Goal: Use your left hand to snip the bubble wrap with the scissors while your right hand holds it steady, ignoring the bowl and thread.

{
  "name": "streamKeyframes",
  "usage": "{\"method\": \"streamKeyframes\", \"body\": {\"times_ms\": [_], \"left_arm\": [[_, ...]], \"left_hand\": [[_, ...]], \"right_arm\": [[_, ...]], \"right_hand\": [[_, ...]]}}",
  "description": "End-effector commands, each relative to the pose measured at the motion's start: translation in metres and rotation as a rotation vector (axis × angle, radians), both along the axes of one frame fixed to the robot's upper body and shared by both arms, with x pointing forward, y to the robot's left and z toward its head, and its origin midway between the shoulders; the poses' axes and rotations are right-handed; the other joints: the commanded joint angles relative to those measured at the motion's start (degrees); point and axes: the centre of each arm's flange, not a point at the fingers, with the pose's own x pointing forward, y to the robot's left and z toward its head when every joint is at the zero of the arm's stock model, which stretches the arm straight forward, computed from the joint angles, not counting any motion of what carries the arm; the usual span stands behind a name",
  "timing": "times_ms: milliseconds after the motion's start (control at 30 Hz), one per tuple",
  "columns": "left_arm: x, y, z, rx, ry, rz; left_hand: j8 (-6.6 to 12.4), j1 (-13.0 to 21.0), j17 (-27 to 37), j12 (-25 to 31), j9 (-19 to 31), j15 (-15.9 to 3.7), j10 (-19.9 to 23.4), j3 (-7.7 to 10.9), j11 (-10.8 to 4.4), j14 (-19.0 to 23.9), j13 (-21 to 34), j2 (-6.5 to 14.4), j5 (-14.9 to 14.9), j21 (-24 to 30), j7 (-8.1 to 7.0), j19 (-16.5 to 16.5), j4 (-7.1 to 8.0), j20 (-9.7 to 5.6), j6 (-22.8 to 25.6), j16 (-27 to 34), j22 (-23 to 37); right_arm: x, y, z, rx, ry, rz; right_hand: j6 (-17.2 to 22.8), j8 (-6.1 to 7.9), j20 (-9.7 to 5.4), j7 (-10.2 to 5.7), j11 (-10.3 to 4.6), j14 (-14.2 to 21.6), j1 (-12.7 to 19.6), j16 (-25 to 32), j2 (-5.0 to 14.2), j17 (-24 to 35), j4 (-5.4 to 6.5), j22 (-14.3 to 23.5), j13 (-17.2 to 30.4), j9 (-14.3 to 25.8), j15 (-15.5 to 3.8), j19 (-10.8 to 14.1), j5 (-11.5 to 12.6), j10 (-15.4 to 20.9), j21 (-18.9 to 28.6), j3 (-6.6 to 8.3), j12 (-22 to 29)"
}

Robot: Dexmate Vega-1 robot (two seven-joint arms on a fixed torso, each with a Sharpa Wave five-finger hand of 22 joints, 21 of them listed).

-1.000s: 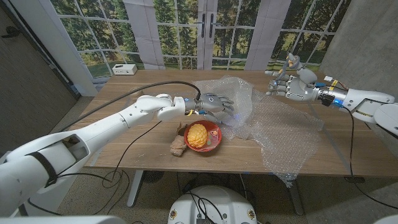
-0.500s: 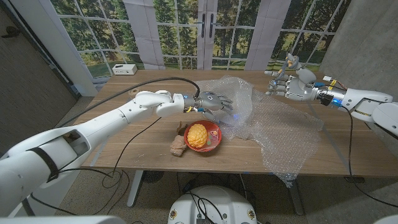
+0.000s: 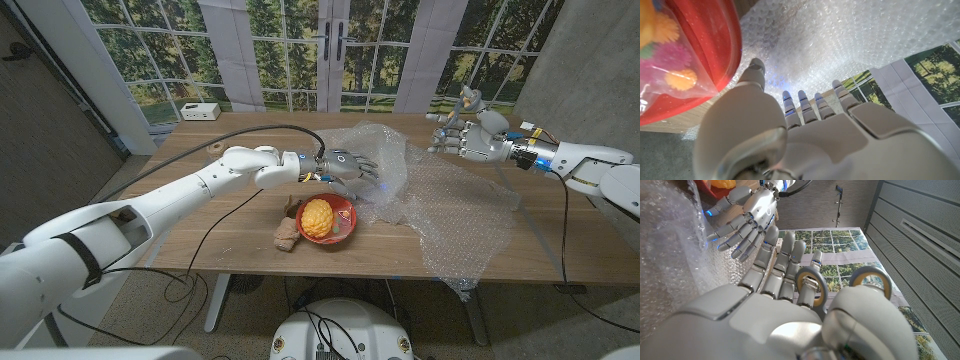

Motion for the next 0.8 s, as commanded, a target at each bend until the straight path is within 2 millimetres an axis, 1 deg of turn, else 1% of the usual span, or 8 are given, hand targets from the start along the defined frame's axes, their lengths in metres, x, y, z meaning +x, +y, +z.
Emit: {"method": "streamKeyframes", "body": {"times_ms": [33,100,200,300,533,700,733,800], "left_arm": [[0.0028,-0.005,-0.0038,-0.013,-0.013,0.007],[0.0034,-0.0051,-0.005,-0.017,-0.015,0.006],[0.0049,-0.0054,-0.0073,-0.021,-0.023,0.016],[0.0064,-0.0055,-0.0083,-0.028,-0.025,0.018],[0.0113,-0.0072,-0.0105,-0.036,-0.029,0.023],[0.0123,-0.0086,-0.0115,-0.021,-0.004,0.014],[0.012,-0.0096,-0.0104,-0.003,0.016,0.016],[0.0116,-0.0097,-0.01,-0.002,0.019,0.012]], "left_hand": [[0.31,0.0,0.1,-0.3,0.1,0.06,-0.5,0.19,0.27,-0.5,0.2,0.0,0.3,0.2,0.27,-0.2,-0.33,0.16,-0.2,-0.1,0.1],[0.24,0.3,0.1,-0.4,0.1,0.27,-0.8,0.37,0.46,-0.7,0.2,0.3,0.4,0.2,0.56,-0.2,-0.44,0.23,-0.7,-0.2,0.1],[0.26,1.6,0.2,-0.5,0.1,1.0,-1.5,1.3,1.03,-1.3,0.1,1.5,0.7,0.2,0.92,-0.3,-0.81,0.47,-1.9,-0.2,0.1],[0.36,2.2,0.2,-0.5,0.1,1.2,-1.7,1.7,1.09,-1.4,0.1,1.9,0.8,0.3,1.06,-0.2,-1.04,0.41,-2.2,-0.2,0.1],[0.64,3.0,0.1,-0.3,0.1,1.18,-1.8,2.13,1.39,-1.3,0.1,2.2,0.9,0.4,0.92,0.0,-1.3,0.27,-2.2,-0.1,0.1],[0.79,3.1,0.1,-0.3,0.1,1.11,-2.0,2.08,1.25,-1.3,0.0,2.0,0.8,0.4,0.86,0.1,-1.2,0.2,-2.3,0.0,0.1],[0.91,2.9,0.1,-0.3,0.1,0.9,-2.2,1.97,1.01,-1.4,0.0,1.9,0.8,0.4,0.55,0.0,-1.1,0.02,-2.1,0.0,0.1],[1.0,2.5,0.1,-0.3,0.1,1.0,-2.4,1.73,1.21,-1.8,0.0,1.5,0.7,0.3,0.33,-0.3,-0.92,0.15,-2.0,-0.2,0.1]], "right_arm": [[-0.0005,-0.0025,0.0005,0.003,0.001,-0.003],[-0.0004,-0.0029,0.0005,0.007,0.003,-0.001],[-0.0002,-0.0032,0.0004,0.009,0.004,-0.001],[0.0,-0.0031,0.0005,0.01,0.008,-0.001],[-0.0007,-0.003,0.0016,0.008,0.008,-0.005],[-0.0012,-0.0038,0.0022,0.007,0.008,-0.009],[-0.0012,-0.0046,0.0022,0.008,0.011,-0.013],[-0.0011,-0.005,0.0021,0.009,0.009,-0.012]], "right_hand": [[-6.2,0.32,0.05,6.09,-0.15,0.5,0.0,0.0,0.49,0.2,-0.13,0.2,0.1,0.0,-2.97,-0.2,0.4,0.5,-0.1,-0.55,0.4],[-6.2,0.32,0.07,6.1,-0.11,0.5,0.0,0.0,0.52,0.3,-0.11,0.2,0.3,0.0,-2.94,-0.2,0.4,0.4,-0.1,-0.57,0.5],[-6.2,0.32,0.05,6.1,-0.24,0.5,0.0,0.0,0.52,0.3,-0.11,0.2,0.3,0.0,-2.94,-0.2,0.4,0.4,-0.1,-0.6,0.5],[-6.1,0.34,0.03,6.09,-0.15,0.5,0.0,-0.1,0.55,0.2,-0.1,0.2,0.2,0.0,-3.05,-0.2,0.4,0.3,-0.1,-0.64,0.5],[-6.0,0.35,0.05,6.07,-0.22,0.6,0.0,-0.1,0.63,0.2,-0.06,0.2,-0.1,0.0,-3.01,-0.2,0.4,0.5,-0.2,-0.68,0.5],[-6.0,0.33,0.06,6.1,-0.08,0.6,0.0,-0.1,0.68,0.2,-0.05,0.2,-0.1,0.0,-2.99,-0.2,0.4,0.4,-0.2,-0.71,0.5],[-6.0,0.33,0.06,6.08,-0.21,0.6,0.0,-0.1,0.69,0.2,-0.05,0.2,-0.2,0.0,-2.99,-0.2,0.4,0.5,-0.2,-0.71,0.5],[-6.0,0.33,0.06,6.02,-0.02,0.5,0.1,0.0,0.69,0.3,-0.05,0.2,-0.1,0.0,-2.97,-0.2,0.4,0.3,-0.2,-0.73,0.5]]}}
